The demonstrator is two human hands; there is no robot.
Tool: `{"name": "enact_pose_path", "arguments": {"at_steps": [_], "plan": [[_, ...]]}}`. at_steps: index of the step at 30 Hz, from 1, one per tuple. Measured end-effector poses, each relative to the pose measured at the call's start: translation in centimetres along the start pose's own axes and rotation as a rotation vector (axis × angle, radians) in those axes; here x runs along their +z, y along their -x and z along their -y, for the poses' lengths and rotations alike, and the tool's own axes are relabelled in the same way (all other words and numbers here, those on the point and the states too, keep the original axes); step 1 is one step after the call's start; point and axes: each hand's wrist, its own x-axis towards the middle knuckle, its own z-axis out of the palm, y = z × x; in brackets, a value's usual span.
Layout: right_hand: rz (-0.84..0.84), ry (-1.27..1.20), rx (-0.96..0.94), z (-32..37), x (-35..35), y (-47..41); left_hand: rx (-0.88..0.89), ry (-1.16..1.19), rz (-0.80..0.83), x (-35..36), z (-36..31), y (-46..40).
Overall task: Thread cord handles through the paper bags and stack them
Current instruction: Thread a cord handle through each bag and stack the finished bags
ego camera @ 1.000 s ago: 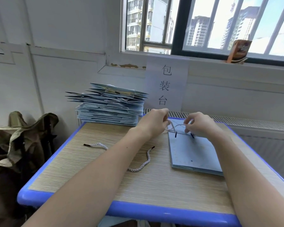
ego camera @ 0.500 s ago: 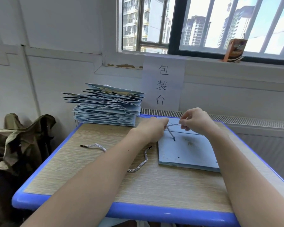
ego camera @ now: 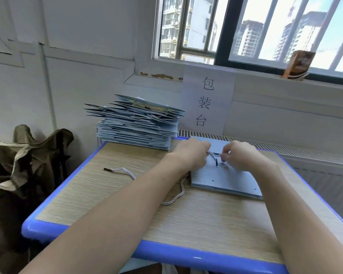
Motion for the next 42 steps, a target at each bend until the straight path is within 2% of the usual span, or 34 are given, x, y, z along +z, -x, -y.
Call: {"name": "enact_pose_path", "arguments": {"at_steps": [5,9,14,18,24,27,29,32,33,34,36,38,40,42], "plan": [[-0.167,-0.088,0.009,-0.3,1.9,-1.5,0.075,0.16,-0.016,-0.6,0.0,0.1],[-0.216,-0.346,-0.008,-0.6,2.1,-1.3,0.106,0.148,0.04,-1.0,0.1,0.7],[-0.188,-0.557,-0.021,-1.0,0.2,-0.4,0.074,0.187,-0.084,-1.6,0.6,0.6],[-0.067,-0.743,-0.006,-1.5,-0.7,-0.2,0.077,0.24,-0.121,-2.4,1.4,0.2],[-0.017,-0.759,0.012,-1.5,-0.6,-0.1,0.167,0.336,0.132,-3.3,1.3,1.2],[-0.014,-0.749,0.023,-1.4,-0.4,-0.2,0.239,0.542,0.209,-3.9,1.0,1.6],[-0.033,-0.756,0.018,-1.5,-0.3,-0.2,0.311,0.718,0.337,-4.9,0.7,2.2],[-0.149,-0.824,-0.031,-1.5,-0.2,-0.5,0.41,1.05,0.527,-6.0,1.0,2.6],[-0.198,-0.856,-0.061,-1.5,-0.1,-0.5,0.41,1.145,0.509,-6.1,1.2,2.6],[-0.246,-0.885,-0.091,-1.5,0.0,-0.6,0.382,1.2,0.422,-6.2,1.2,2.5],[-0.324,-0.935,-0.144,-1.4,0.1,-0.7,0.229,1.182,0.126,-5.9,1.1,1.9],[-0.363,-1.0,-0.193,-1.3,0.0,-0.8,0.05,1.053,-0.134,-5.4,1.3,1.2],[-0.359,-1.084,-0.236,-1.2,-0.3,-0.6,-0.018,0.828,-0.195,-4.9,1.8,0.6],[-0.302,-1.13,-0.262,-1.2,-0.7,-0.3,0.016,0.607,-0.063,-4.4,2.3,0.5]]}}
